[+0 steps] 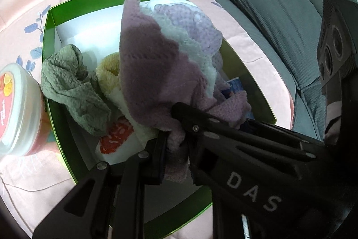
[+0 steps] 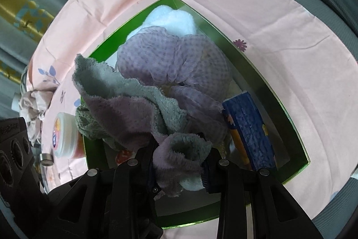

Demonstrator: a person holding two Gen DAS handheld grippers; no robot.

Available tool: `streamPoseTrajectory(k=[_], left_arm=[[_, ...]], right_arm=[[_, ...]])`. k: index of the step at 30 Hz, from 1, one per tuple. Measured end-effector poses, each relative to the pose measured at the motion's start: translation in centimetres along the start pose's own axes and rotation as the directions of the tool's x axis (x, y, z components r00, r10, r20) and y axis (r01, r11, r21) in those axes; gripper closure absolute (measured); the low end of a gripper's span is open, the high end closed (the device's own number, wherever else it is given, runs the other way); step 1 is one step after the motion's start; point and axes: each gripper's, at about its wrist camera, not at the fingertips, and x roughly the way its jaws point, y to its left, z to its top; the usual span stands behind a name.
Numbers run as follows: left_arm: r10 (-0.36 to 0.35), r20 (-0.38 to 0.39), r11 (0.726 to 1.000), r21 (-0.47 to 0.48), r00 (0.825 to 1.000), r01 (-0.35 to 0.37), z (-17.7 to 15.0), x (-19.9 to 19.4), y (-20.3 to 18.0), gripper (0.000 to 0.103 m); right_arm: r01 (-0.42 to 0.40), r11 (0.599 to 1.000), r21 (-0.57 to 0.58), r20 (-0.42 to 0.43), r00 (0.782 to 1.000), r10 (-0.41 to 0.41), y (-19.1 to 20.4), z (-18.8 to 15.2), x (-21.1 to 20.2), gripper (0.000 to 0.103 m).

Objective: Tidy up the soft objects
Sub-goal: 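Carry the washcloth over the box and lower it inside, then open the right gripper and release the washcloth into the box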

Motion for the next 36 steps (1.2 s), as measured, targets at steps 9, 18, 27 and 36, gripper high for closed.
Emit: streamPoseTrajectory(k=[9, 18, 27, 36], left_arm=[[-0.013, -0.008, 1.0, -0.022, 1.0, 0.013, 0.1, 0.6, 0.4, 0.084], [-0.013, -0.006, 1.0, -0.023, 1.0, 0.012, 0.2, 0.7, 0.4, 0.081], [-0.015, -0.008, 1.0, -0.022, 1.0, 0.015, 0.3, 1.1, 0.3, 0.079], [-0.021, -0.007, 0.999, -0.031, 1.0, 0.02, 0.4, 1.2, 0.6, 0.079]], right_arm=[[0.017, 1.0, 0.005, 0.0, 1.0, -0.017, -0.2, 0.2, 0.5, 0.069], [0.018, 1.0, 0.007, 0.0, 1.0, -0.018, -0.2, 0.4, 0.6, 0.069], [0.021, 1.0, 0.008, -0.001, 1.0, -0.021, 0.0, 0.4, 0.5, 0.069], [0.027, 1.0, 0.005, -0.001, 1.0, -0.027, -0.1, 0.5, 0.5, 0.069]])
